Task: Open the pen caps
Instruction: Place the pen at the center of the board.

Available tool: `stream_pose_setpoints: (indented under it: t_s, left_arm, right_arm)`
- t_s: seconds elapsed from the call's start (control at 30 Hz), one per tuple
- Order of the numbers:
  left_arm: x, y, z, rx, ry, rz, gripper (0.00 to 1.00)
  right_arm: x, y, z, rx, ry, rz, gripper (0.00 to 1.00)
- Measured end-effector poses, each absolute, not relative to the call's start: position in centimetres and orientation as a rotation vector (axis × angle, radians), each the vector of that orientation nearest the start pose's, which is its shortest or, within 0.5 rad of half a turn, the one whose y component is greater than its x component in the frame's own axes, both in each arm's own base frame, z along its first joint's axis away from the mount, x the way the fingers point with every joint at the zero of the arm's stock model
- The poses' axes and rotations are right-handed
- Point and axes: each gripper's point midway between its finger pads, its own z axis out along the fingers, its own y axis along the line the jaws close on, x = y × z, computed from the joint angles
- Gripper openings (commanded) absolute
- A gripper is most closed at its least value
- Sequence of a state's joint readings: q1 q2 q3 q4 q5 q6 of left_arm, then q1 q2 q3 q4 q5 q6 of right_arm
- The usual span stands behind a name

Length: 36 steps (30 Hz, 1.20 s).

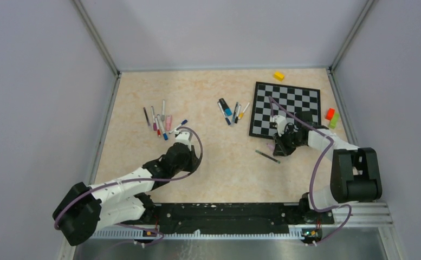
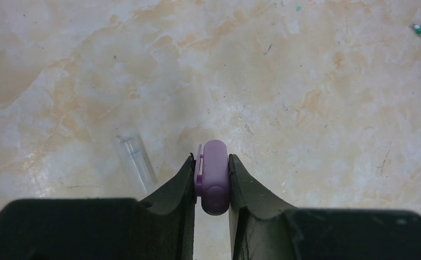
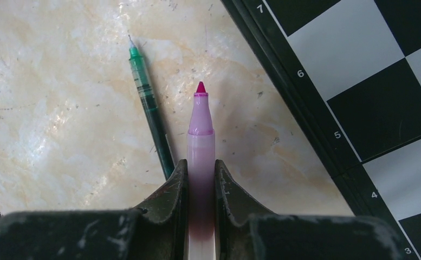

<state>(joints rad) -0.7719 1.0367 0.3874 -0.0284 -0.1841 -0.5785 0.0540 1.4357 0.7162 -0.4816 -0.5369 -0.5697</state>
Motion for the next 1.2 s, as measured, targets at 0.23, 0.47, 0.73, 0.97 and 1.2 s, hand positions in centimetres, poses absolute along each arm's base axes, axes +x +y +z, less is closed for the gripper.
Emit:
stream_pose_setpoints:
  t_s: [0.23, 0.47, 0.73, 0.97, 1.2]
  left_arm:
    - [21.6, -19.2, 5.1, 0.119, 2.307, -0.483, 0.02]
    - [21.3, -19.0, 4.1, 0.132, 2.349, -0.447, 0.06]
    - [21.2, -18.8, 3.3, 0.141, 2.392, -0.413, 0.18]
    - [21.3, -18.9, 3.1, 0.147, 2.416, -0.392, 0.29]
    - [21.0, -18.7, 2.9, 0.152, 2.436, -0.374, 0.38]
  right_arm:
    - [26.0, 8.3, 1.9, -0.903, 2.472, 0.569, 0.11]
    - [26.1, 8.3, 1.9, -0.897, 2.476, 0.573, 0.2]
    - [26.1, 8.3, 2.0, -0.897, 2.479, 0.573, 0.24]
    - [26.0, 8.3, 2.0, -0.896, 2.485, 0.573, 0.27]
    - [26.0, 8.3, 2.1, -0.897, 2.485, 0.574, 0.3]
